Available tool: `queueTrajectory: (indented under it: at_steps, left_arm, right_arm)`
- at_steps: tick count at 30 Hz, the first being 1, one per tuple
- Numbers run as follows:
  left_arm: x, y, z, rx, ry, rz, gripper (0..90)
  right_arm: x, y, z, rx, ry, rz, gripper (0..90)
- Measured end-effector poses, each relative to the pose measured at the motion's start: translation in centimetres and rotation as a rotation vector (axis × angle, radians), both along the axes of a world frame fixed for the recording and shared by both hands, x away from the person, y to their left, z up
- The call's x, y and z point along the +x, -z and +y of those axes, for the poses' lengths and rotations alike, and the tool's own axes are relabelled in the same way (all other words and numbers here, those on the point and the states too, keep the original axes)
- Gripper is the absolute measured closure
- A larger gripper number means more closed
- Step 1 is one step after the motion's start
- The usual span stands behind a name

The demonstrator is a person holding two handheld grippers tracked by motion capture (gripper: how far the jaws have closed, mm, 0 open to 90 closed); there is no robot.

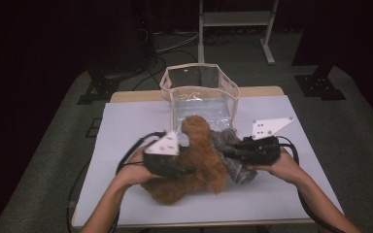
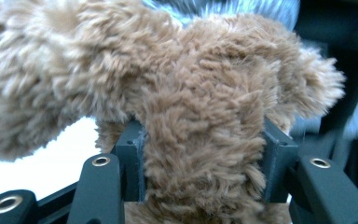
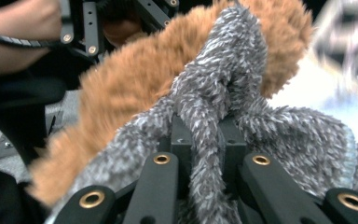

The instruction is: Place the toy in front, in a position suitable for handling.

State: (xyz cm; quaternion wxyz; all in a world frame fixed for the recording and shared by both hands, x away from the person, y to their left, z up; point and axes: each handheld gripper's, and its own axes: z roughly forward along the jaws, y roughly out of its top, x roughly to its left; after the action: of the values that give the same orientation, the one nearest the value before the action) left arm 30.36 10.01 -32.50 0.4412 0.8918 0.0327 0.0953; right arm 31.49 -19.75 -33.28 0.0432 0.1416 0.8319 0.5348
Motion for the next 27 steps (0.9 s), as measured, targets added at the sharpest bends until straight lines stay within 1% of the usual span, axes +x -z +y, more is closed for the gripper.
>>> queueTrajectory:
  at_steps: [1,2,3,4,5,6,7,8,9,10,11,12,13,14,15,16,17,18,20,21,22,23,24,25,26,27]
  left_arm:
    - [0.4,1.0,-1.2,0.017,0.012,0.022,45.9]
    - [0.7,2.0,-3.4,0.077,0.037,0.019,45.9]
    - [0.7,2.3,-4.9,0.121,0.061,0.006,45.5]
    - [0.7,2.3,-4.9,0.121,0.061,0.006,45.0]
    - [0.7,2.4,-6.6,0.166,0.097,-0.007,44.8]
    - [0.7,2.4,-7.5,0.192,0.114,-0.013,44.5]
    - [0.6,2.3,-8.3,0.215,0.133,-0.011,44.5]
    - [0.6,2.3,-8.3,0.215,0.133,-0.011,44.5]
    - [0.7,2.3,-8.8,0.224,0.145,-0.009,44.5]
    - [0.7,2.4,-9.4,0.249,0.155,-0.007,44.1]
    - [0.7,2.4,-9.4,0.249,0.155,-0.007,43.6]
    - [0.8,2.4,-9.3,0.251,0.152,-0.001,42.7]
    - [0.8,2.4,-9.1,0.249,0.148,0.009,41.8]
    - [0.8,2.4,-9.1,0.249,0.148,0.009,40.8]
    - [0.8,2.5,-8.5,0.245,0.140,0.014,40.8]
    - [0.8,2.5,-7.6,0.211,0.136,0.028,40.7]
    - [0.7,2.3,-7.0,0.189,0.132,0.030,40.8]
    - [0.6,2.2,-6.3,0.154,0.120,0.034,41.1]
    - [0.6,1.9,-4.9,0.127,0.097,0.034,42.0]
    - [0.6,1.8,-4.1,0.121,0.083,0.031,41.8]
    - [0.5,1.7,-3.4,0.110,0.061,0.033,40.2]
    - [0.5,1.6,-2.8,0.097,0.052,0.034,39.3]
    - [0.3,1.6,-1.9,0.067,0.048,0.046,38.8]
    - [0.2,1.6,-1.1,0.048,0.044,0.049,38.6]
    - [0.2,1.6,-1.1,0.048,0.044,0.049,38.5]
    - [-0.2,1.5,0.1,0.022,0.024,0.044,38.5]
  right_arm:
    - [0.0,1.2,-0.8,-0.007,0.015,0.022,80.1]
    - [-0.1,2.1,-1.7,-0.017,0.035,0.040,80.1]
    - [-0.2,2.5,-2.5,-0.021,0.048,0.047,80.1]
    - [-0.2,2.5,-2.5,-0.021,0.048,0.047,80.1]
    - [-1.0,2.6,-4.8,0.034,0.083,0.046,80.0]
    - [-1.2,2.3,-5.1,0.041,0.086,0.037,80.0]
    - [-1.6,1.8,-5.4,0.050,0.080,0.021,80.1]
    - [-1.9,1.2,-5.2,0.059,0.069,-0.003,80.1]
    - [-1.9,1.2,-5.2,0.059,0.069,-0.003,80.1]
    - [-2.0,1.0,-4.0,0.042,0.040,-0.016,80.1]
    - [-1.9,1.2,-3.4,0.021,0.033,-0.016,80.1]
    - [-1.7,1.9,-2.5,-0.016,0.024,-0.010,80.1]
    - [-1.5,2.6,-1.9,-0.044,0.020,0.002,80.1]
    - [-1.4,3.1,-1.6,-0.062,0.023,0.010,80.2]
    - [-1.4,3.1,-1.6,-0.062,0.023,0.010,80.2]
    - [-1.3,4.2,-1.2,-0.085,0.015,0.020,80.3]
    - [-1.3,4.3,-1.2,-0.077,0.011,0.031,80.3]
    - [-1.2,4.4,-1.2,-0.071,0.007,0.029,80.3]
    - [-1.1,4.4,-1.4,-0.083,0.014,0.027,80.3]
    - [-1.1,4.5,-1.4,-0.083,0.018,0.036,80.3]
    - [-1.1,4.6,-1.5,-0.081,0.019,0.037,80.3]
    - [-1.1,4.7,-1.7,-0.080,0.023,0.041,80.3]
    - [-1.1,4.8,-1.7,-0.074,0.024,0.044,80.3]
    - [-1.2,4.9,-1.7,-0.066,0.024,0.045,80.3]
    - [-1.2,4.9,-1.7,-0.066,0.024,0.045,80.3]
    - [-1.2,5.0,-1.7,-0.062,0.024,0.044,80.3]
